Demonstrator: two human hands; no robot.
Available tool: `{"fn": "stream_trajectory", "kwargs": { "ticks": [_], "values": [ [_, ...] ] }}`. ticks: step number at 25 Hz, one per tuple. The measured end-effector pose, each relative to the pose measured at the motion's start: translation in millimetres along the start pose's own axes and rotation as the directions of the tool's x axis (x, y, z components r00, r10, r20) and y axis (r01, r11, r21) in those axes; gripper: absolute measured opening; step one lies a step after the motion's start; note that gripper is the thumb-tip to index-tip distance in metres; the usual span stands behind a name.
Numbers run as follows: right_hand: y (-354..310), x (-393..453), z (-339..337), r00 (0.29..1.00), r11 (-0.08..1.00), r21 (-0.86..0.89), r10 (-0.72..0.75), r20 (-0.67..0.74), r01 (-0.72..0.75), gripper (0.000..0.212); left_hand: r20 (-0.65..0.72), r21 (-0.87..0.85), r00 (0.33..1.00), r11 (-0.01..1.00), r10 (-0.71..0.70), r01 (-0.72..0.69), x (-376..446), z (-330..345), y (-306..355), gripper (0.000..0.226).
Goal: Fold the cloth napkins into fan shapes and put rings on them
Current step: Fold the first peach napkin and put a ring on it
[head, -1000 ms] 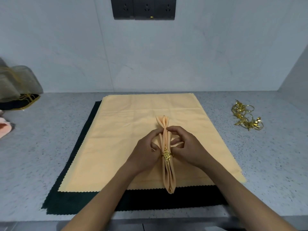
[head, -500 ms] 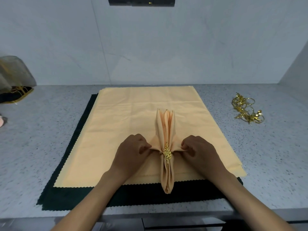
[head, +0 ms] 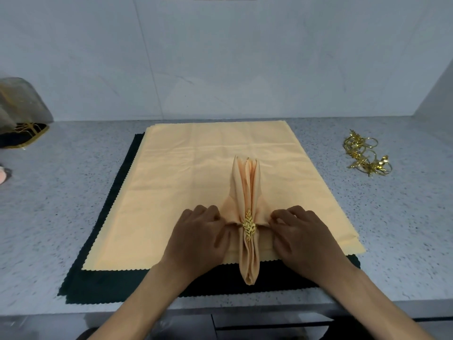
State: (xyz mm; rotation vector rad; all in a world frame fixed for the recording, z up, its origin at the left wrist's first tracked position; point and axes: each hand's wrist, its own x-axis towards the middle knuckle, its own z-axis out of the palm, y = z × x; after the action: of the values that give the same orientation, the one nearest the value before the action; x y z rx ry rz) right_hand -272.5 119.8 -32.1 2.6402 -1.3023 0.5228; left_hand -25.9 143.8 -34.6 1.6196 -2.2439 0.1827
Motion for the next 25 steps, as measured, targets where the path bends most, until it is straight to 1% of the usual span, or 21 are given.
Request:
{"fn": "stream_trajectory", "kwargs": {
  "ticks": [2, 4, 5, 6, 7, 8, 9, 10, 11, 12, 13, 14, 16, 17, 18, 20, 21, 22, 23, 25],
  "values": [
    [-8.5, -6.2, -3.4, 0.999, 0.999, -0.032, 0.019, 0.037, -0.018, 0.036, 0.062, 0.086, 0.998, 0.996, 0.006, -0.012, -12.0, -5.1, 14.5, 0.036],
    [-6.1, -4.7, -5.3, 0.998, 1.000, -0.015, 0.006, 0.062, -0.005, 0.037, 0.106, 0.081, 0.994, 0.997, -0.005, -0.003, -20.1, -10.5, 19.1, 0.038],
    [-1.9, 1.4, -7.8, 0.997, 0.999, 0.044, 0.023, 0.076, -0.027, 0.036, 0.102, 0.030, 0.995, 0.999, -0.023, 0.020, -17.4, -14.5, 16.1, 0.038],
    [5.2, 11.5, -12.0, 0.991, 0.984, 0.145, 0.085, 0.103, -0.099, 0.033, 0.103, -0.047, 0.993, 0.996, -0.065, 0.070, -9.7, -19.2, 10.2, 0.037],
    [14.8, 24.4, -15.5, 0.974, 0.938, 0.276, 0.178, 0.137, -0.210, 0.028, 0.114, -0.143, 0.985, 0.978, -0.133, 0.149, 2.7, -23.9, 2.7, 0.033],
    [24.3, 38.5, -17.4, 0.953, 0.866, 0.398, 0.263, 0.149, -0.301, 0.022, 0.129, -0.236, 0.970, 0.944, -0.205, 0.231, 17.8, -28.7, -5.6, 0.027],
    [31.3, 53.6, -19.6, 0.944, 0.831, 0.449, 0.306, 0.123, -0.328, 0.021, 0.121, -0.297, 0.960, 0.913, -0.253, 0.279, 33.2, -33.0, -12.9, 0.024],
    [35.3, 68.4, -22.5, 0.950, 0.846, 0.436, 0.302, 0.082, -0.307, 0.028, 0.097, -0.310, 0.960, 0.908, -0.263, 0.280, 48.8, -36.9, -17.7, 0.027],
    [37.6, 81.4, -24.5, 0.963, 0.877, 0.403, 0.263, 0.054, -0.262, 0.038, 0.066, -0.300, 0.971, 0.923, -0.231, 0.240, 63.9, -39.3, -20.8, 0.035],
    [37.8, 92.8, -25.1, 0.977, 0.910, 0.357, 0.211, 0.042, -0.212, 0.046, 0.041, -0.271, 0.984, 0.946, -0.176, 0.181, 76.7, -41.7, -21.9, 0.042],
    [36.0, 103.0, -26.3, 0.986, 0.937, 0.307, 0.159, 0.041, -0.164, 0.049, 0.020, -0.226, 0.994, 0.968, -0.110, 0.112, 86.8, -43.5, -21.7, 0.047],
    [33.3, 109.7, -26.6, 0.993, 0.960, 0.254, 0.112, 0.031, -0.116, 0.046, 0.014, -0.184, 0.999, 0.981, -0.051, 0.053, 94.7, -45.3, -21.0, 0.051],
    [29.2, 114.7, -25.1, 0.997, 0.989, 0.144, 0.054, -0.048, -0.047, 0.029, 0.011, -0.111, 1.000, 0.994, 0.019, -0.018, 103.7, -46.9, -21.9, 0.057],
    [27.9, 115.0, -24.2, 0.995, 0.993, 0.117, 0.043, -0.095, -0.032, 0.021, -0.001, -0.081, 0.998, 0.995, 0.058, -0.058, 105.7, -46.7, -22.8, 0.059],
    [27.3, 113.8, -23.1, 0.990, 0.994, 0.106, 0.040, -0.136, -0.026, 0.015, -0.010, -0.041, 0.994, 0.994, 0.105, -0.106, 107.5, -46.0, -23.4, 0.054],
    [28.5, 108.3, -20.8, 0.985, 0.996, 0.091, 0.040, -0.171, -0.025, 0.006, -0.023, 0.051, 0.982, 0.981, 0.187, -0.186, 108.0, -45.6, -26.9, 0.026],
    [30.6, 103.3, -19.9, 0.982, 0.996, 0.087, 0.052, -0.181, -0.036, 0.003, -0.050, 0.075, 0.979, 0.978, 0.200, -0.196, 105.8, -45.1, -30.8, 0.015],
    [33.4, 95.7, -18.8, 0.979, 0.994, 0.092, 0.078, -0.188, -0.061, 0.003, -0.078, 0.063, 0.980, 0.982, 0.182, -0.177, 100.8, -43.1, -36.3, 0.008],
    [37.4, 85.8, -18.0, 0.973, 0.989, 0.108, 0.119, -0.196, -0.099, 0.004, -0.107, 0.022, 0.985, 0.991, 0.132, -0.130, 91.8, -40.7, -42.0, 0.004],
    [49.3, 60.8, -15.6, 0.954, 0.970, 0.161, 0.216, -0.206, -0.185, 0.008, -0.138, -0.063, 0.990, 0.998, 0.009, -0.017, 68.0, -32.2, -56.2, 0.004]
  ]
}}
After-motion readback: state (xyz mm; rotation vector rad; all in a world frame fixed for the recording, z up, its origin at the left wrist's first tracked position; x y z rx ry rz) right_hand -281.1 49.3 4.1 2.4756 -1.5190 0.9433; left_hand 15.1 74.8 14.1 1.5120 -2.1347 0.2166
